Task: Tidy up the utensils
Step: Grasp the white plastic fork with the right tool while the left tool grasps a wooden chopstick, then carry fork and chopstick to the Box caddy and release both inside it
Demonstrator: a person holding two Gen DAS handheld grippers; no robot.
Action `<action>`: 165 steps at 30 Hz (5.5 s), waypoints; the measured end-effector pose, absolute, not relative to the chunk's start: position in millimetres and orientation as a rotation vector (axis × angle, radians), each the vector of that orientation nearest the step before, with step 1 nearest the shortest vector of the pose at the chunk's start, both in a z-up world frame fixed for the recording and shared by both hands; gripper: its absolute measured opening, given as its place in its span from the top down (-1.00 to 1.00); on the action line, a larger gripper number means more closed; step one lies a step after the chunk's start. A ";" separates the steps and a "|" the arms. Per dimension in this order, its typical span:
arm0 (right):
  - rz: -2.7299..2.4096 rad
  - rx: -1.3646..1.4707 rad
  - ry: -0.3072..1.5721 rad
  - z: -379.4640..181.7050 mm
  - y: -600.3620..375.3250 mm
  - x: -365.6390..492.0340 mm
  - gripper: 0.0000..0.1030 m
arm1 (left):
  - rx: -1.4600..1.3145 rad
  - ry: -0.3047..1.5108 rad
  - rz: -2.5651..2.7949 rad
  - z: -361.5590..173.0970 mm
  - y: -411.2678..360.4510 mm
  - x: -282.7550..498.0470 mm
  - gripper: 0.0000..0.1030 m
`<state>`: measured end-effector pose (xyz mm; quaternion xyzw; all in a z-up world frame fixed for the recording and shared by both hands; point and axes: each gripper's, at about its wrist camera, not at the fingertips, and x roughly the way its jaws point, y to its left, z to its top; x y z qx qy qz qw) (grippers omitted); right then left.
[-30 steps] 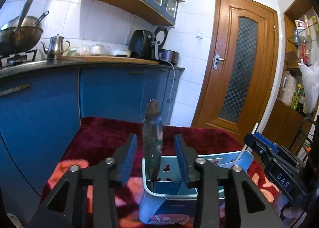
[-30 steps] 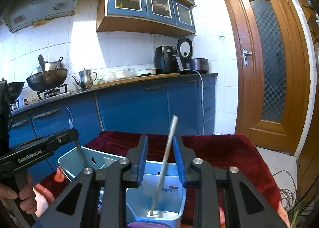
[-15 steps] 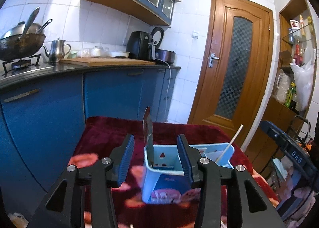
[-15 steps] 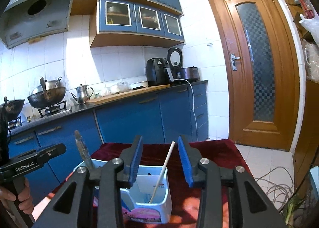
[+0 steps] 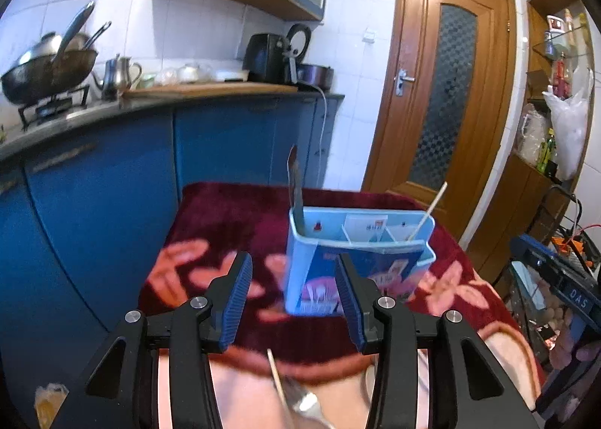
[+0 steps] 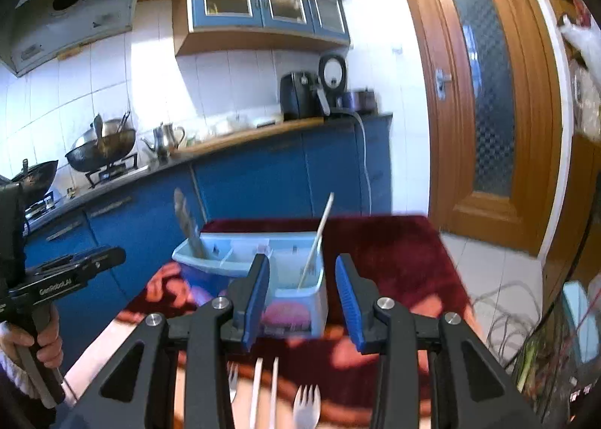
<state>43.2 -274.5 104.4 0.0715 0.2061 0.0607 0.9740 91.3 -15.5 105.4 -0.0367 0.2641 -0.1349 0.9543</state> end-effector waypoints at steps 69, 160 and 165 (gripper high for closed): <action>0.172 0.050 1.065 -13.0 -274.8 56.3 0.74 | -0.131 1.110 -0.320 -15.8 4.3 128.4 0.82; 0.151 0.135 0.417 78.7 -272.3 148.9 0.82 | -0.174 0.050 -0.164 81.1 -46.7 166.8 0.92; 0.147 0.151 0.412 74.8 -276.3 145.1 0.60 | -0.152 0.090 -0.173 79.8 -49.0 165.7 0.79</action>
